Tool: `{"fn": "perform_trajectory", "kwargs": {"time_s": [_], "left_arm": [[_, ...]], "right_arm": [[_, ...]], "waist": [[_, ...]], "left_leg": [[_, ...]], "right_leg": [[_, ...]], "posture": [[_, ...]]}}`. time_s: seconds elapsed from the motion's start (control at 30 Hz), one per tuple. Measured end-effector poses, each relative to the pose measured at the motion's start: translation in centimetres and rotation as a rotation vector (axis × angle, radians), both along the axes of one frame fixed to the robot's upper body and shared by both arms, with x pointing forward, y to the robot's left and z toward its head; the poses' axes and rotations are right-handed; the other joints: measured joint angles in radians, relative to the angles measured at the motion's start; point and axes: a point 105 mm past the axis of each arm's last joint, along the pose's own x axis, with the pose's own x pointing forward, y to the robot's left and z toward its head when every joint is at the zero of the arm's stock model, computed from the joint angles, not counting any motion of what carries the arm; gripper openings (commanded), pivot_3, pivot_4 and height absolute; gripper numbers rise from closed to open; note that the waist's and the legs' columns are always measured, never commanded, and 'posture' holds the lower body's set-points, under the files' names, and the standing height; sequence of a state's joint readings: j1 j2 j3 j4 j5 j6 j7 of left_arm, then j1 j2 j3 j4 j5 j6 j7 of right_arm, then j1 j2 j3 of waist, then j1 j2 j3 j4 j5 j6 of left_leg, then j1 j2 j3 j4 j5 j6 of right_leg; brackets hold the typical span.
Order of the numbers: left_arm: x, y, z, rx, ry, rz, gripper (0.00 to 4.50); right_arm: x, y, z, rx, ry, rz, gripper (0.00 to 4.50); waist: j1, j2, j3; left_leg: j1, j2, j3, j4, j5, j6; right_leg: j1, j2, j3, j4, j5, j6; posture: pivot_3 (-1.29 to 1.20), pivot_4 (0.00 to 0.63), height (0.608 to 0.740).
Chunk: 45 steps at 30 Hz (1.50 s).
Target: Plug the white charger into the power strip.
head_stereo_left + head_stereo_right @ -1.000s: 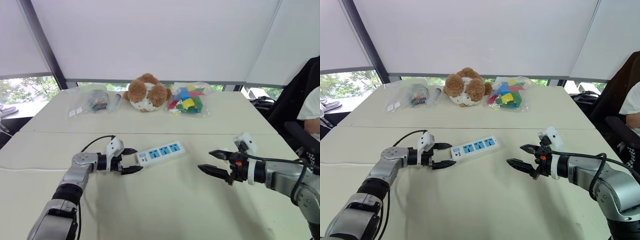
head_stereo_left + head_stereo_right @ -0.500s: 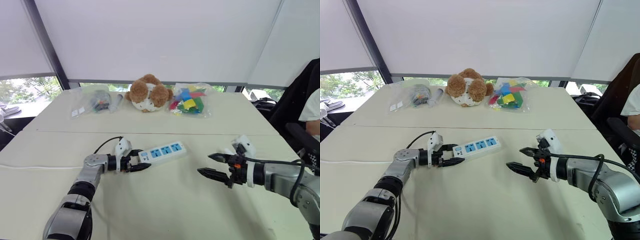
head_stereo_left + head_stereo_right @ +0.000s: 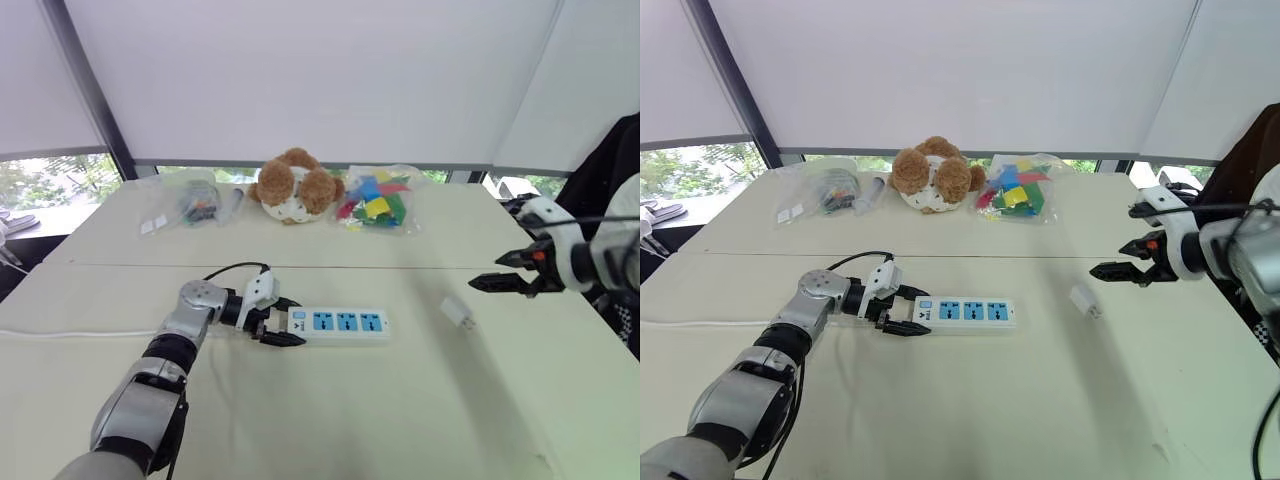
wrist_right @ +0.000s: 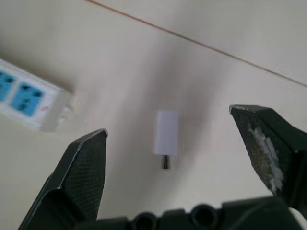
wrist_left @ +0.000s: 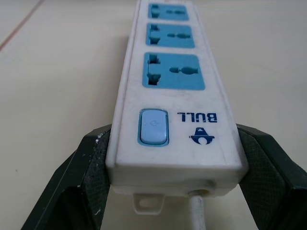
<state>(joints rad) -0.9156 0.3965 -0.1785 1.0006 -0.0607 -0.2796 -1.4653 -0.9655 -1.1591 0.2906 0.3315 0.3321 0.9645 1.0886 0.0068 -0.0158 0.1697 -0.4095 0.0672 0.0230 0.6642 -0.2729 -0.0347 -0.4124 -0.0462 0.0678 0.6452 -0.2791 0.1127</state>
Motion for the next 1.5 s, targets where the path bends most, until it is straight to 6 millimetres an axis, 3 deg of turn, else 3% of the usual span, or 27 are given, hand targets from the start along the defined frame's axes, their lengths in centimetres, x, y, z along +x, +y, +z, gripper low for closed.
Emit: {"fn": "perform_trajectory", "kwargs": {"time_s": [0.1,0.23,0.43,0.77,0.87,0.97,1.03,1.07,1.3,1.5], "left_arm": [[-0.1,-0.5,-0.5,0.004,0.004,-0.009,3.03],[-0.2,-1.3,-0.7,-0.009,0.000,-0.025,3.03],[-0.5,-1.6,-0.9,-0.033,-0.036,-0.013,3.03],[-1.0,-0.8,-1.4,-0.088,-0.055,0.075,3.03],[-1.0,-0.8,-1.4,-0.090,-0.054,0.088,3.03],[-1.2,-0.5,-1.5,-0.091,-0.056,0.103,3.03],[-1.2,-0.4,-1.4,-0.086,-0.061,0.105,3.03],[-1.2,-0.3,-1.4,-0.084,-0.062,0.105,3.03],[-1.1,-0.1,-1.3,-0.062,-0.063,0.094,3.03],[-0.8,-0.5,-1.2,-0.037,-0.063,0.060,3.03]], "right_arm": [[2.0,0.7,-0.7,-0.027,0.121,0.042,4.50],[3.1,1.4,-2.1,-0.089,0.253,0.088,4.50],[3.3,1.1,-4.1,-0.173,0.382,0.075,4.50],[3.8,1.6,-5.9,-0.254,0.407,0.071,4.50],[4.1,1.7,-6.9,-0.275,0.396,0.060,3.61],[4.2,1.9,-8.8,-0.295,0.410,0.062,2.04],[4.1,2.0,-9.0,-0.286,0.412,0.058,0.96],[4.2,2.0,-9.0,-0.287,0.411,0.057,0.75],[3.6,2.3,-8.9,-0.257,0.454,0.098,0.77],[2.7,3.1,-7.8,-0.237,0.501,0.257,0.77]], "waist": [[0.000,0.000,0.000],[0.014,0.001,0.000],[0.023,0.003,0.000],[0.019,0.009,-0.002],[0.016,0.010,-0.002],[0.008,0.010,-0.002],[0.004,0.011,-0.002],[0.003,0.011,-0.002],[-0.002,0.011,-0.002],[0.002,0.012,-0.002]], "left_leg": [[-0.001,0.000,0.001,0.000,0.000,0.000],[-0.004,-0.001,0.001,0.000,0.000,0.000],[-0.004,-0.001,0.002,0.000,0.001,-0.001],[0.000,-0.001,0.002,0.000,0.002,-0.003],[0.000,-0.001,0.002,0.000,0.002,-0.003],[0.000,-0.001,0.002,0.000,0.002,-0.004],[0.000,-0.001,0.002,0.000,0.002,-0.004],[0.001,-0.001,0.002,0.000,0.002,-0.004],[0.001,-0.001,0.001,0.000,0.002,-0.004],[0.002,-0.001,0.001,0.000,0.002,-0.004]], "right_leg": [[-0.002,0.000,0.000,0.001,0.001,0.002],[-0.004,0.000,0.000,0.002,0.001,0.002],[-0.004,-0.001,0.000,0.003,0.001,0.002],[-0.002,-0.001,0.000,0.006,0.001,0.002],[-0.002,-0.001,0.000,0.006,0.001,0.002],[-0.001,-0.001,0.000,0.006,0.001,0.002],[-0.001,-0.001,0.000,0.005,0.001,0.002],[-0.001,-0.001,0.000,0.005,0.001,0.002],[-0.001,-0.001,0.000,0.006,0.001,0.002],[0.000,-0.001,0.000,0.006,0.001,0.003]], "posture": [[0.00,0.150,0.739],[0.00,0.150,0.739],[0.00,0.150,0.739],[0.00,0.150,0.739],[0.00,0.150,0.739],[0.00,0.150,0.739],[0.00,0.150,0.739],[0.00,0.150,0.739],[0.00,0.150,0.739],[0.00,0.150,0.739]]}}
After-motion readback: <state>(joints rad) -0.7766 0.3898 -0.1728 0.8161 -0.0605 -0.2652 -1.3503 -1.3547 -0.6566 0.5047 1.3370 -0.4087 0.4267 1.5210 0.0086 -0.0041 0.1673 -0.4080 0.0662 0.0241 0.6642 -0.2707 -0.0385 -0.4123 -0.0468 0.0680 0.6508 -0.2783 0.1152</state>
